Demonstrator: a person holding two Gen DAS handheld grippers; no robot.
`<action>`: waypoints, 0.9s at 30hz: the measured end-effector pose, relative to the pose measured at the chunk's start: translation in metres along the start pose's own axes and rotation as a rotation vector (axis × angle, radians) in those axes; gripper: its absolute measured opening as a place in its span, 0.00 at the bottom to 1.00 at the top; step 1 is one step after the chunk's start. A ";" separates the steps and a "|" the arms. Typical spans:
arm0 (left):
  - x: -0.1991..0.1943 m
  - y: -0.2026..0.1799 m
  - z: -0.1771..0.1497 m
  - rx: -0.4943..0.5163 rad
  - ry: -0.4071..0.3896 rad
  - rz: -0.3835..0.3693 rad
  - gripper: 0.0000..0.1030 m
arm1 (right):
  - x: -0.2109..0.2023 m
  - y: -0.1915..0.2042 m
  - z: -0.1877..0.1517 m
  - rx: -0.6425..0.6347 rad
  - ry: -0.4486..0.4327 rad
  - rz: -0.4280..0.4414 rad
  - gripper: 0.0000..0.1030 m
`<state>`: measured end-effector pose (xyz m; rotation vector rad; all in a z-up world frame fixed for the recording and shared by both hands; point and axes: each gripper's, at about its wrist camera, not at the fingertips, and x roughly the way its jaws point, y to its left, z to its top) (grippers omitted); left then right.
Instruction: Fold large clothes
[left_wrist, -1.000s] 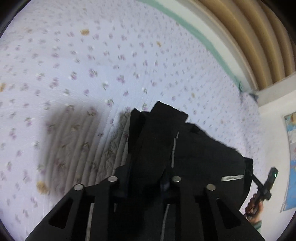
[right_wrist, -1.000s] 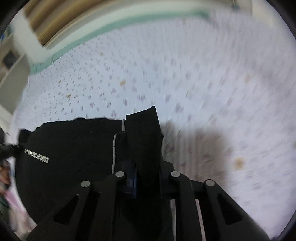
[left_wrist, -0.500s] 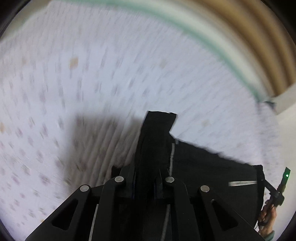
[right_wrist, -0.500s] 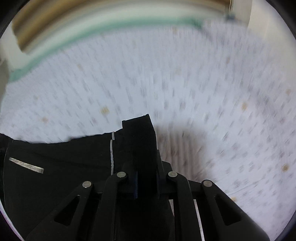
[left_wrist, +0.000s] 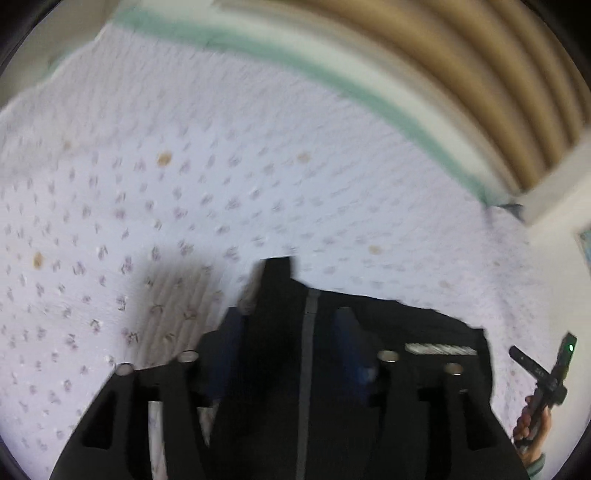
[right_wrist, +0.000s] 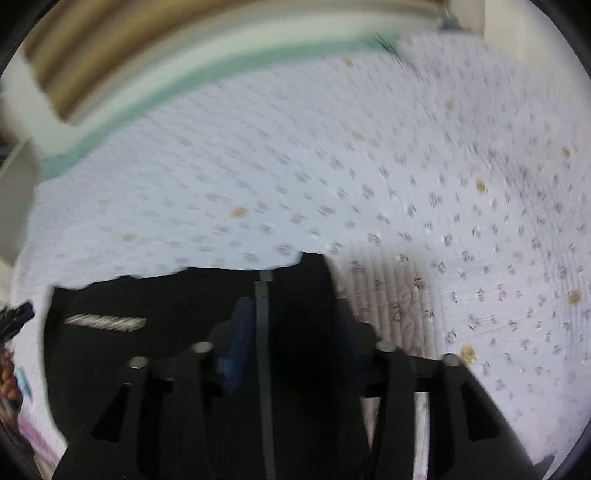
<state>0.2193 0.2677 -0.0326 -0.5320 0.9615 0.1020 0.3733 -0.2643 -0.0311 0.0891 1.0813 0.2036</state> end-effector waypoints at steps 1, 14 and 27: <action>-0.014 -0.015 -0.008 0.049 -0.012 -0.024 0.56 | -0.014 0.010 -0.005 -0.028 -0.006 0.015 0.54; 0.084 -0.139 -0.153 0.401 0.263 0.017 0.60 | 0.030 0.121 -0.127 -0.293 0.185 -0.045 0.54; 0.040 -0.137 -0.070 0.270 0.136 -0.105 0.58 | -0.002 0.121 -0.068 -0.243 0.087 0.026 0.54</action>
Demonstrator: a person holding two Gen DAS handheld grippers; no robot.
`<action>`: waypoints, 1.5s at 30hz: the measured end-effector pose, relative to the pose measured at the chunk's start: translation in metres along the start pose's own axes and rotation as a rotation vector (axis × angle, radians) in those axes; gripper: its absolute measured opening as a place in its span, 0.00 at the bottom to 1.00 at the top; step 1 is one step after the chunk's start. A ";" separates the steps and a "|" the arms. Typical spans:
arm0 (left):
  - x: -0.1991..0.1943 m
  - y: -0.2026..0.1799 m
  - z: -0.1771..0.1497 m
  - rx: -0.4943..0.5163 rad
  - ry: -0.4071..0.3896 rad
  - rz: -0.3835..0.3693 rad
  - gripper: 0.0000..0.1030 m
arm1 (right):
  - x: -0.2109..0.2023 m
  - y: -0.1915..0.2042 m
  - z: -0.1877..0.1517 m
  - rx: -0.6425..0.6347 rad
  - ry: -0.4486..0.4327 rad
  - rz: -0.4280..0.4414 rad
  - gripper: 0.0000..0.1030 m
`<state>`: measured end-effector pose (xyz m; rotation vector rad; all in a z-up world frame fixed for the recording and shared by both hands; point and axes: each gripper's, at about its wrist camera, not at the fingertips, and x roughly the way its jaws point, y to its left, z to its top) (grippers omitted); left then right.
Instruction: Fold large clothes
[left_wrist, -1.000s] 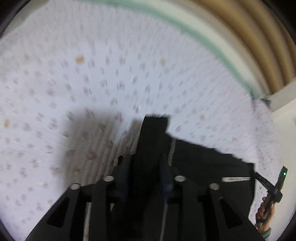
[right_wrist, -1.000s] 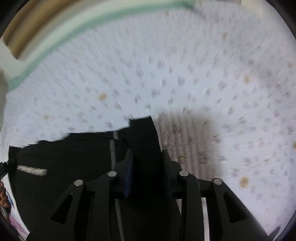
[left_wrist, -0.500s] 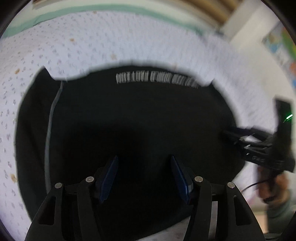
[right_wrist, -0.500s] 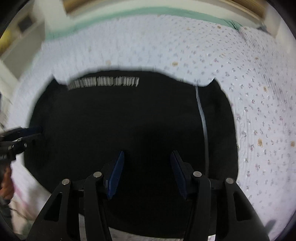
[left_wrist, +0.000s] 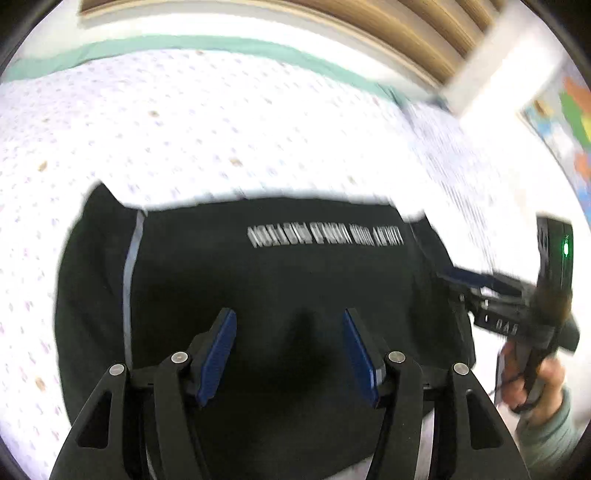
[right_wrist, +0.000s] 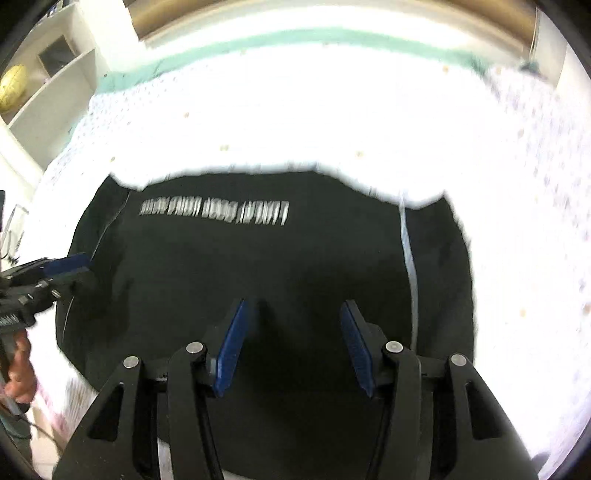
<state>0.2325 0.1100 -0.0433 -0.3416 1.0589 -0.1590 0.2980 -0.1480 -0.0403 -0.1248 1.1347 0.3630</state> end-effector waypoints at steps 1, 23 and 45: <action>0.003 0.005 0.007 -0.019 -0.006 0.017 0.58 | 0.003 -0.001 0.007 0.007 -0.004 -0.009 0.54; 0.108 0.078 0.024 -0.292 0.127 -0.030 0.60 | 0.115 -0.063 0.010 0.235 0.131 0.191 0.68; -0.016 0.181 -0.056 -0.434 0.068 -0.095 0.70 | -0.006 -0.169 -0.075 0.284 0.097 0.219 0.91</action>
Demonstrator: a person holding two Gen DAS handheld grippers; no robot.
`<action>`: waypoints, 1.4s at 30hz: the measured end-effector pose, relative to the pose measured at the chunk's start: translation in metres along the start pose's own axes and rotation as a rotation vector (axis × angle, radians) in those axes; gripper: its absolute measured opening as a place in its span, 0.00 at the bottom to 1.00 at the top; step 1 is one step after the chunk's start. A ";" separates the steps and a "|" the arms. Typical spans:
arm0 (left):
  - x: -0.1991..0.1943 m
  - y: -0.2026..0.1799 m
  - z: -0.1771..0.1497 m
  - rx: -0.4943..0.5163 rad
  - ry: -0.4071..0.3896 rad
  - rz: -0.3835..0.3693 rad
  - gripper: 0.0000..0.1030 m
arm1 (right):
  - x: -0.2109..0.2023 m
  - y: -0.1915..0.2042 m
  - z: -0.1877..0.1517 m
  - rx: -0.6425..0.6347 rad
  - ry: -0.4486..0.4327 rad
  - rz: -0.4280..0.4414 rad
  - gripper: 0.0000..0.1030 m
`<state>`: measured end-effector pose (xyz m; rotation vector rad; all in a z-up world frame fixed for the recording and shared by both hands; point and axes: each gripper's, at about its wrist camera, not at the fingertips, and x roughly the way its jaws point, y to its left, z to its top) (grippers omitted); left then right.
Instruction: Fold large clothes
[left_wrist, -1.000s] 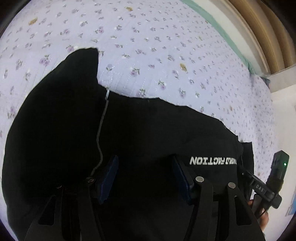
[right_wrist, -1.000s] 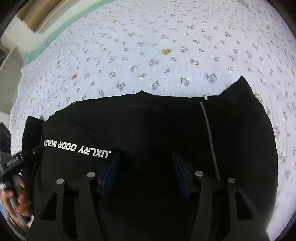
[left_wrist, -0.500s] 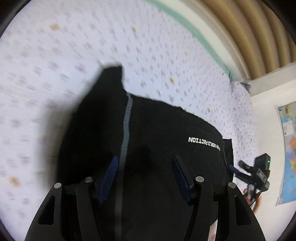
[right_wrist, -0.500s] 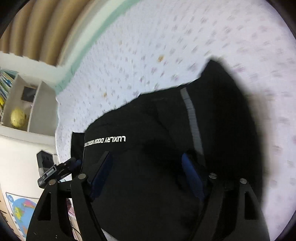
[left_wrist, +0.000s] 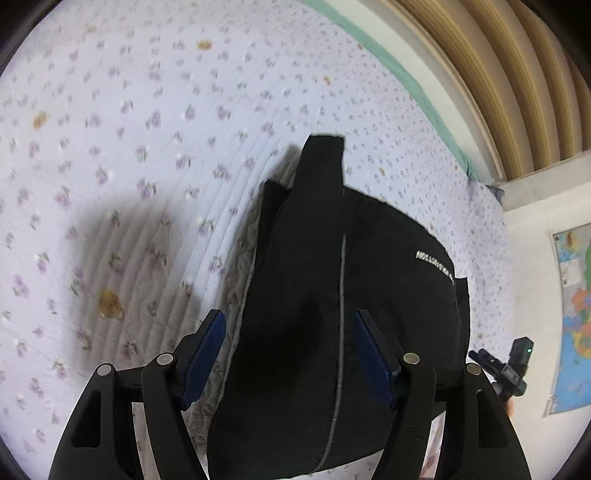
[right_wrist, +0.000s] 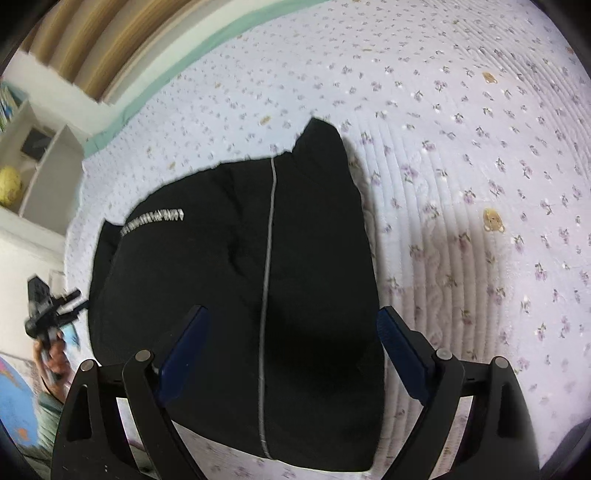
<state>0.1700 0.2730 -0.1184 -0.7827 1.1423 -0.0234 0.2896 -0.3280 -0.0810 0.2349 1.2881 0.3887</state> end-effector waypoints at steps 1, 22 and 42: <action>0.005 0.006 0.001 -0.012 0.012 -0.008 0.70 | 0.004 0.004 -0.002 -0.021 0.010 -0.028 0.91; 0.081 0.024 -0.016 -0.082 0.218 -0.244 0.73 | 0.050 -0.042 -0.013 0.090 0.093 0.157 0.91; 0.098 0.027 -0.003 -0.144 0.240 -0.235 0.76 | 0.100 -0.035 0.006 0.138 0.146 0.358 0.95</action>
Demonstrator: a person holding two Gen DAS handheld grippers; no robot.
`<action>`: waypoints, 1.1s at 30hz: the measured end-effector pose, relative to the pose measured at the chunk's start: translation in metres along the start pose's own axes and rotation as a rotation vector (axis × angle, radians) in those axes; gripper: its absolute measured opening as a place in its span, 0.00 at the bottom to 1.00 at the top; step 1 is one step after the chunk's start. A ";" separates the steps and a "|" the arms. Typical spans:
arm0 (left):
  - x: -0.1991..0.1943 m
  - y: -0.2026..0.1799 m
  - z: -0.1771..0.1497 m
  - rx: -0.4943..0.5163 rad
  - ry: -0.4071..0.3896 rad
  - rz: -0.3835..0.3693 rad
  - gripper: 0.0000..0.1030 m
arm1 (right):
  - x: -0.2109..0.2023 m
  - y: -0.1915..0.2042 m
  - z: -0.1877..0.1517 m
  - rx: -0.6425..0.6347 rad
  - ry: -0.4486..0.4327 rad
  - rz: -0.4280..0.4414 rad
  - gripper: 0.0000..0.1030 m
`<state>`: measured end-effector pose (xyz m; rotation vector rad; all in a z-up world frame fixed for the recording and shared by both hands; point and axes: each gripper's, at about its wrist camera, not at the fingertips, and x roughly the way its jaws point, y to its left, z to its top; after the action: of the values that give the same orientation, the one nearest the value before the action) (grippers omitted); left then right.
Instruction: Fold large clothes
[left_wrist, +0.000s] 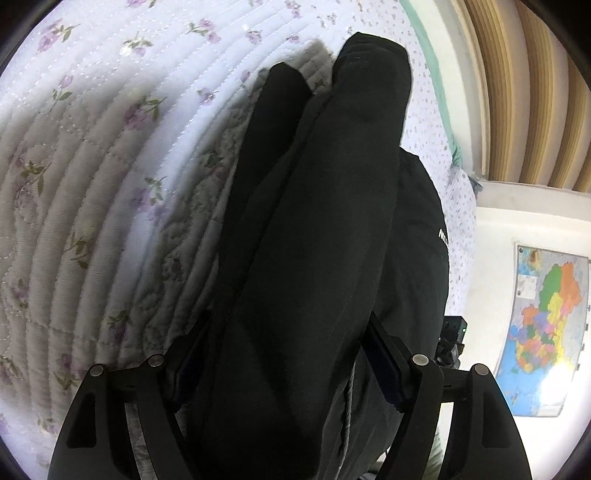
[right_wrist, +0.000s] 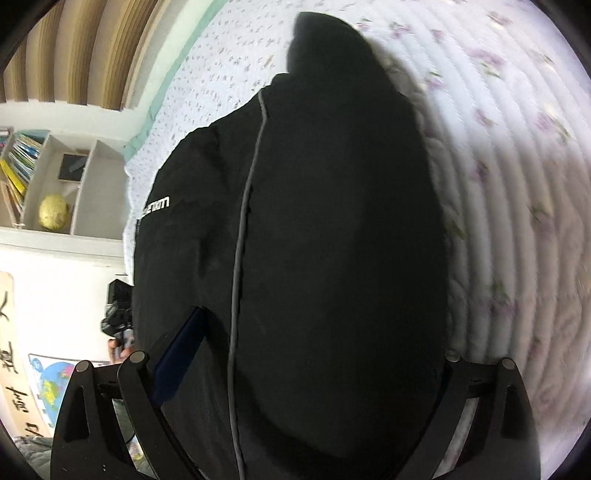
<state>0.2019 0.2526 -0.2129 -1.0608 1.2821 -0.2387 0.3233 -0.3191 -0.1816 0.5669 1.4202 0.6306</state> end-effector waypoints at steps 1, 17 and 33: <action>0.001 -0.005 -0.001 0.015 -0.007 0.020 0.76 | 0.000 0.003 0.002 -0.007 -0.003 -0.010 0.91; -0.094 -0.140 -0.119 0.424 -0.254 0.039 0.40 | -0.089 0.133 -0.081 -0.326 -0.190 -0.102 0.40; -0.097 -0.097 -0.165 0.289 -0.112 0.063 0.40 | -0.103 0.130 -0.150 -0.255 -0.066 -0.255 0.40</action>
<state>0.0663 0.1822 -0.0617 -0.7752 1.1383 -0.3028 0.1615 -0.2998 -0.0285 0.1989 1.2996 0.5721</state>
